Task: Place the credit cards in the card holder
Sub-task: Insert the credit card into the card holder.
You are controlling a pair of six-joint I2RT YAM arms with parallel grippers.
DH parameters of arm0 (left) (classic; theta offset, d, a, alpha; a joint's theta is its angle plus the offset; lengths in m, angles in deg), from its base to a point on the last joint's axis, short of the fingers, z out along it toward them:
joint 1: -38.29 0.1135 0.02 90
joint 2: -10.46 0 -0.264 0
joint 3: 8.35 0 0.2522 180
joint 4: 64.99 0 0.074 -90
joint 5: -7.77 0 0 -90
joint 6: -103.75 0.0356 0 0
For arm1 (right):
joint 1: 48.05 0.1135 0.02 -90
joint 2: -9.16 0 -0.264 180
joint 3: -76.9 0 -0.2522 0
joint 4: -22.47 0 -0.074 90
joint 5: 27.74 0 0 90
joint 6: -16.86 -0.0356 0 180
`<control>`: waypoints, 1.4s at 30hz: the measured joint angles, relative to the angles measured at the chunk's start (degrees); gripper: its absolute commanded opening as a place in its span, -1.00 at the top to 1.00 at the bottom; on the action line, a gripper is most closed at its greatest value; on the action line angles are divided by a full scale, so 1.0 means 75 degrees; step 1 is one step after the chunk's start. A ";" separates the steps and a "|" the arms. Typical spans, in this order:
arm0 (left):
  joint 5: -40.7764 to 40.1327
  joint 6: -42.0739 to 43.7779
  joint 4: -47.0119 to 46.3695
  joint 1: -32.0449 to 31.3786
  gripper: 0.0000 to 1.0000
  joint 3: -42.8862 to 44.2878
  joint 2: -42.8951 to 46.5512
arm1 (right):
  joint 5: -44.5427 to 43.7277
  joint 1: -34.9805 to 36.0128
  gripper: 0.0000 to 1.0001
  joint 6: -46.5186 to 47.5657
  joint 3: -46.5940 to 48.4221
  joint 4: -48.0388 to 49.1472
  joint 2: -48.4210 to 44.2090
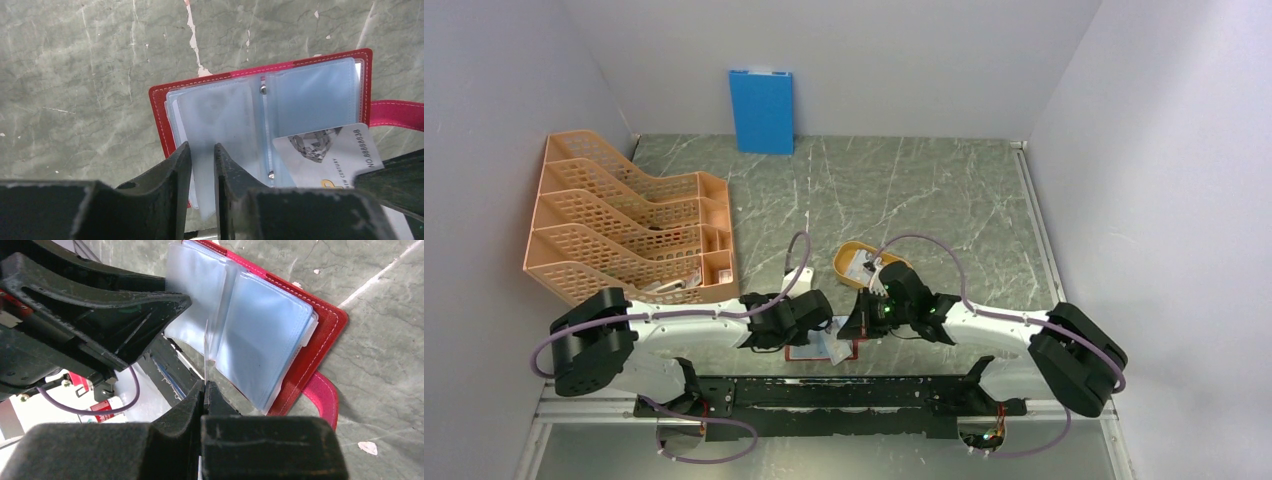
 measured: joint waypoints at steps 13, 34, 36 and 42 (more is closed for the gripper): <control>-0.0195 -0.0213 0.0358 0.0032 0.29 -0.0149 0.0653 | -0.0006 0.0157 1.00 -0.0230 0.0044 0.0519 0.0685; -0.0254 -0.0743 0.0635 0.0131 0.38 -0.1087 0.1075 | -0.0012 0.0192 1.00 -0.0484 0.0044 0.1148 0.1183; -0.0227 -0.0749 0.0600 0.0134 0.39 -0.1119 0.1084 | -0.0058 0.0192 1.00 -0.0513 0.0044 0.1215 0.1195; -0.0163 -0.0749 0.0344 0.0134 0.44 -0.1186 0.1119 | -0.0303 0.0192 1.00 -0.0638 0.0044 0.1486 0.1247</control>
